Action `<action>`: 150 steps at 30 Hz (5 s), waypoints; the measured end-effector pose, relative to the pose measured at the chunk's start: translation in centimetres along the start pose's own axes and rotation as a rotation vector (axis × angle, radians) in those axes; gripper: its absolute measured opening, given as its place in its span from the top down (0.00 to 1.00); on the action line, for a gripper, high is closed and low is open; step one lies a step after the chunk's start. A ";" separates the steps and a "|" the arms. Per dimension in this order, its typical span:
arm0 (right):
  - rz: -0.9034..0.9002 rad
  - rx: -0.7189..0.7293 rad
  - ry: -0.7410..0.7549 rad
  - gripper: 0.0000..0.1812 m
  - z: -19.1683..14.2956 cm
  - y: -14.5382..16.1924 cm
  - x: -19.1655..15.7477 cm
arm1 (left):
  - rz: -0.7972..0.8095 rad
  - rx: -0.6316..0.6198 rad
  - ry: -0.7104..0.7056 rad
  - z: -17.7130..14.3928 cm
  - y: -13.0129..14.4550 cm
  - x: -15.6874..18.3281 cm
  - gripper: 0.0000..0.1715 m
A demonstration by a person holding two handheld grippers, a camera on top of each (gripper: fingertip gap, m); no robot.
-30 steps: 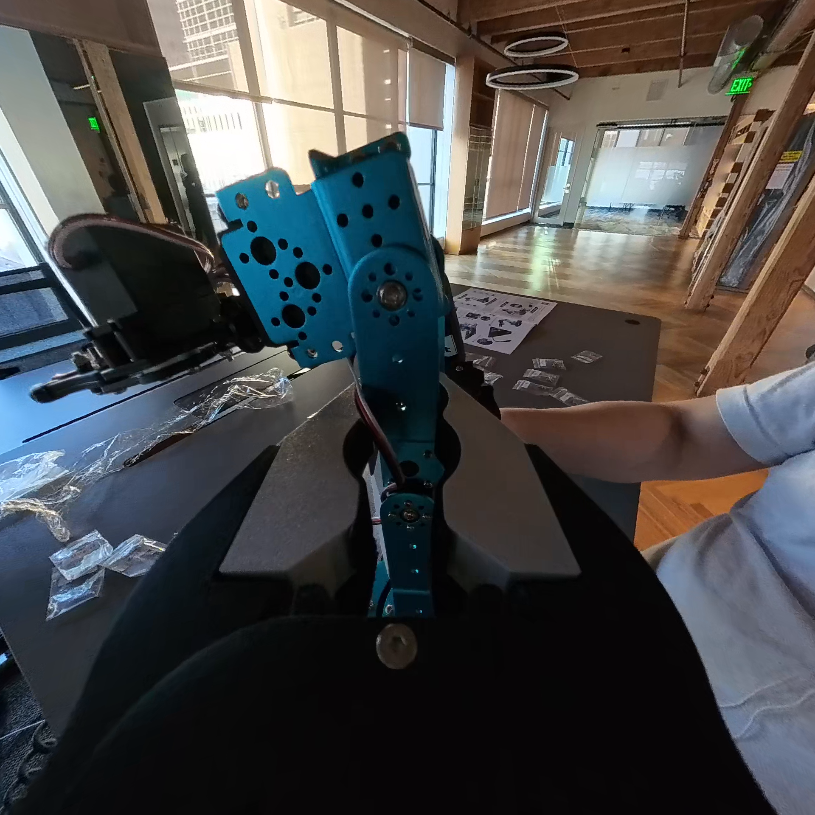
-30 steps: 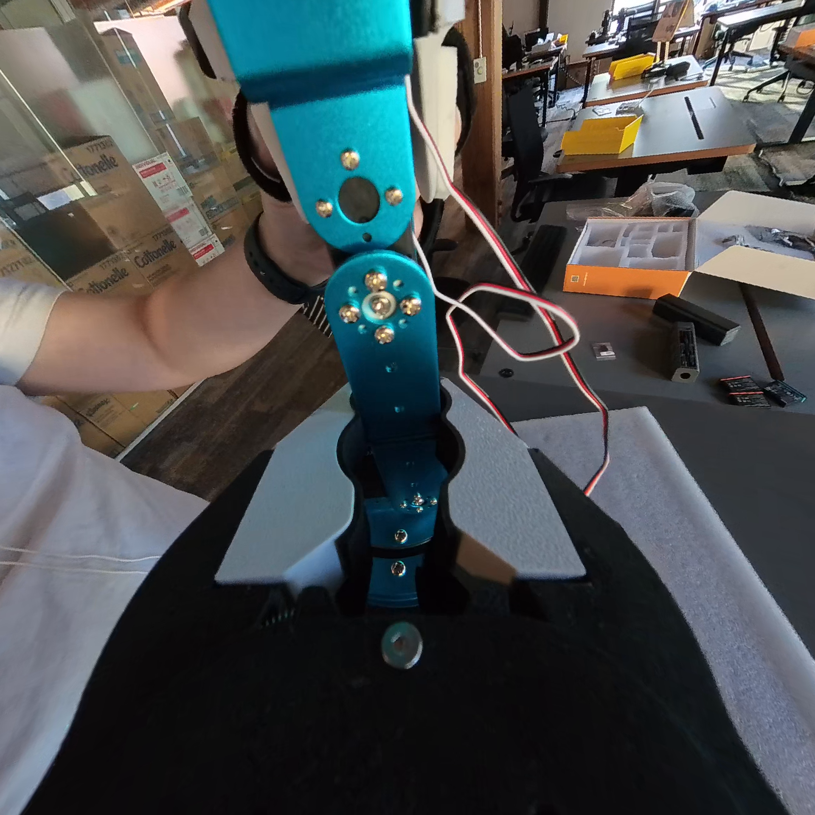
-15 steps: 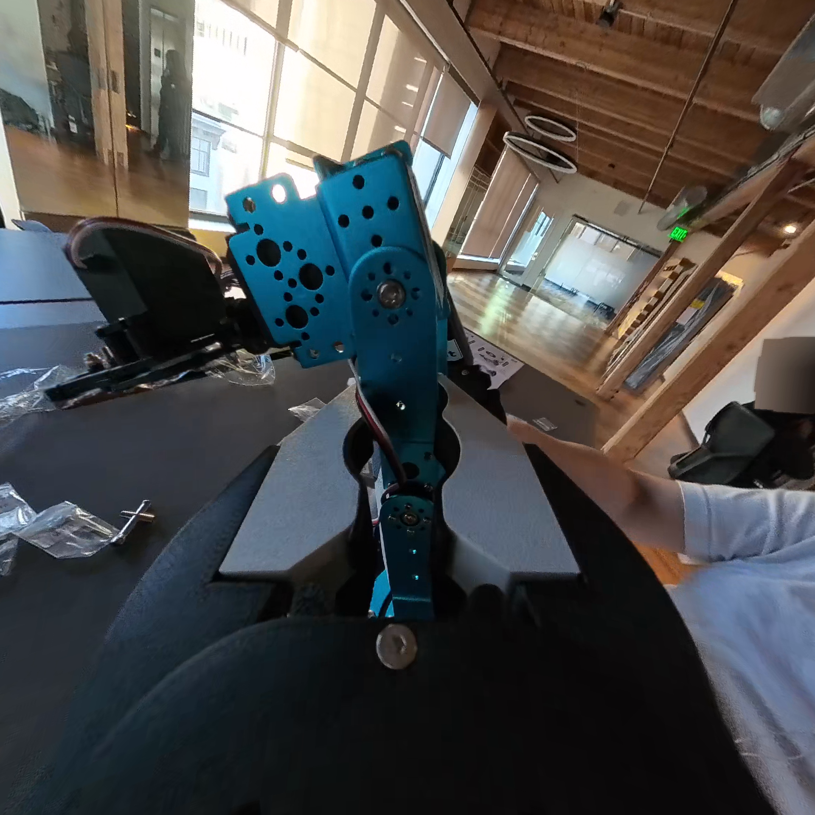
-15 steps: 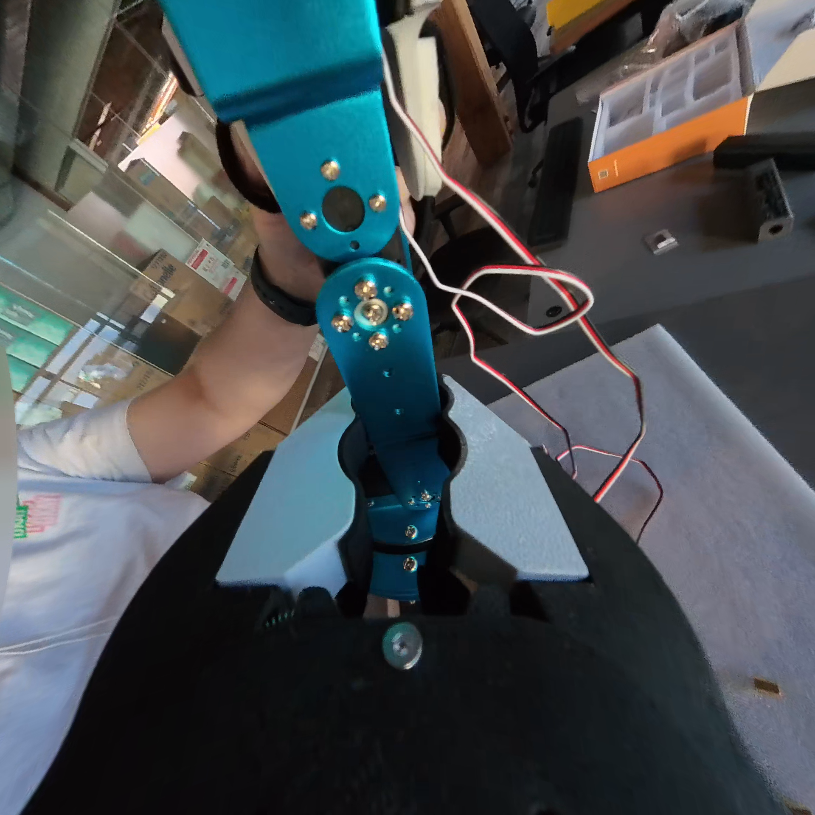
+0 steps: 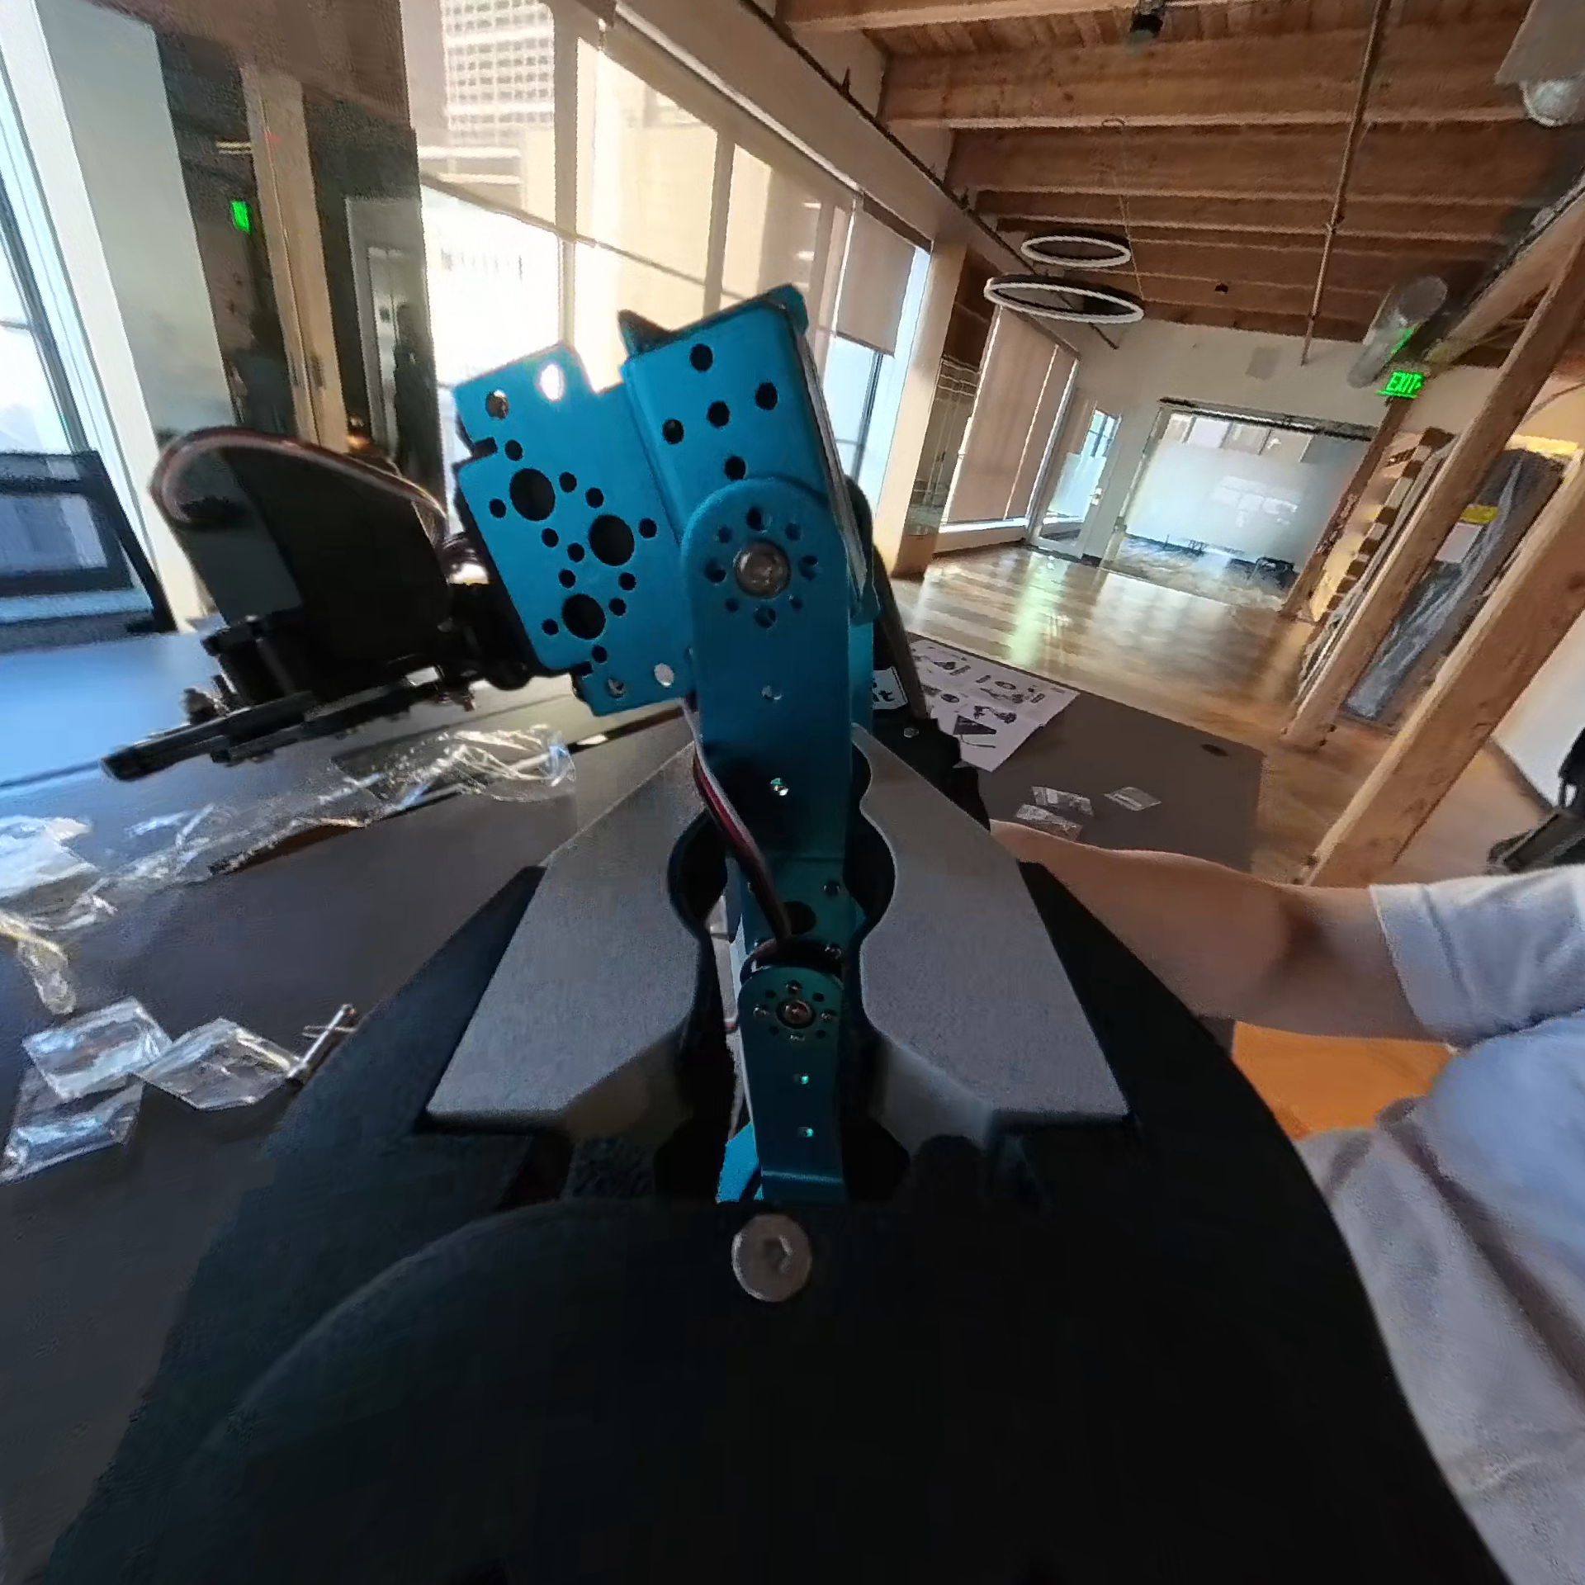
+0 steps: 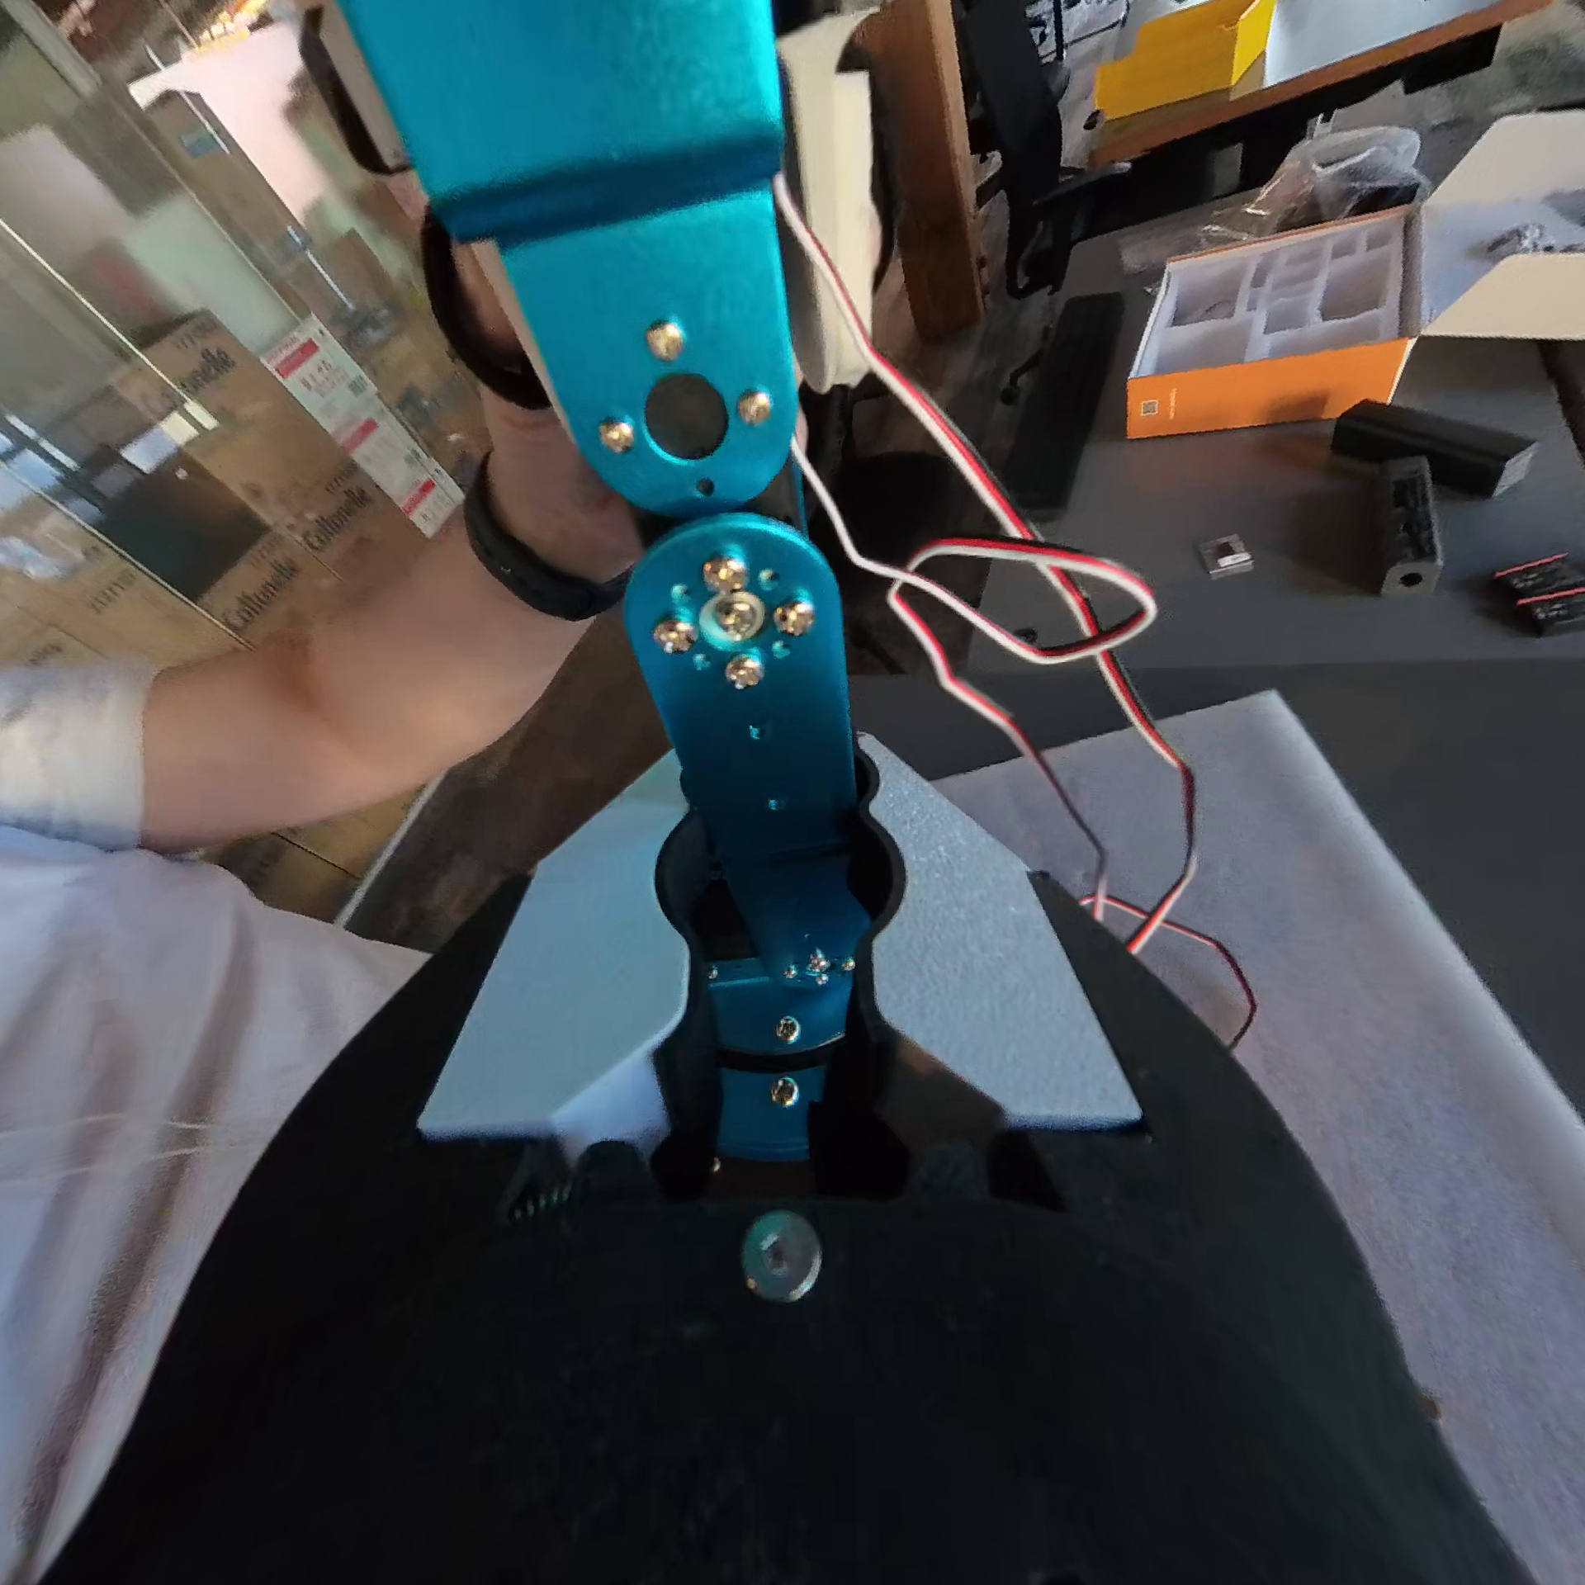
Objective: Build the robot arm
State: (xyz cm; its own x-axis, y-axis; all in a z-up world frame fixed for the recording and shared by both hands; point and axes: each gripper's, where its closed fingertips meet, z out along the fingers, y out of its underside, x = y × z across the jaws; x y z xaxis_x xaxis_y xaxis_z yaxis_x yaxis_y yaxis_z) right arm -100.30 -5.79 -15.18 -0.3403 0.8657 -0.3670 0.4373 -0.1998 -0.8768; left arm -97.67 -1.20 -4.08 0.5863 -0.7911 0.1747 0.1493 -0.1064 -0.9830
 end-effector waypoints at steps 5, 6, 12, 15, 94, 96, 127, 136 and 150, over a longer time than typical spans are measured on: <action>-0.096 -0.006 0.039 0.86 0.3 0.1 -0.3 | 0.082 0.025 0.012 -0.7 0.0 1.4 0.88; -0.105 -0.008 0.042 0.86 0.4 0.2 -0.4 | 0.095 0.022 0.011 -0.7 0.1 1.6 0.88; -0.178 -0.038 0.069 0.86 0.4 0.8 -1.3 | 0.145 0.038 0.004 -1.1 0.4 3.3 0.88; -0.233 -0.044 0.090 0.86 0.5 1.0 -1.7 | 0.190 0.042 0.010 -1.5 0.7 4.2 0.89; -0.259 0.286 0.105 0.86 1.0 1.7 -2.4 | 0.007 -0.023 0.188 -1.2 1.4 6.8 0.82; -0.232 0.268 0.089 0.87 0.8 2.1 -2.3 | 0.005 0.002 0.208 -1.1 1.4 7.0 0.83; -0.338 0.249 0.221 0.86 3.0 1.2 -2.3 | 0.034 0.023 0.258 -4.0 1.6 7.0 0.84; -0.332 0.262 0.082 0.85 2.8 1.2 -2.8 | 0.021 -0.079 0.221 -2.5 1.9 7.0 0.83; -0.398 0.336 0.058 0.86 1.9 1.2 -3.2 | -0.025 -0.126 0.273 -0.8 1.0 7.5 0.82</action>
State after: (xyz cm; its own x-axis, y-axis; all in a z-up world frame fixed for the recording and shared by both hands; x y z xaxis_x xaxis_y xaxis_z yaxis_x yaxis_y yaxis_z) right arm -100.25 -9.63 -15.63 -0.3755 0.9265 0.0247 -0.0107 0.0223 -0.9997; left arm -93.71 -7.74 -3.76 0.3455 -0.9181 0.1940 0.0507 -0.1882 -0.9808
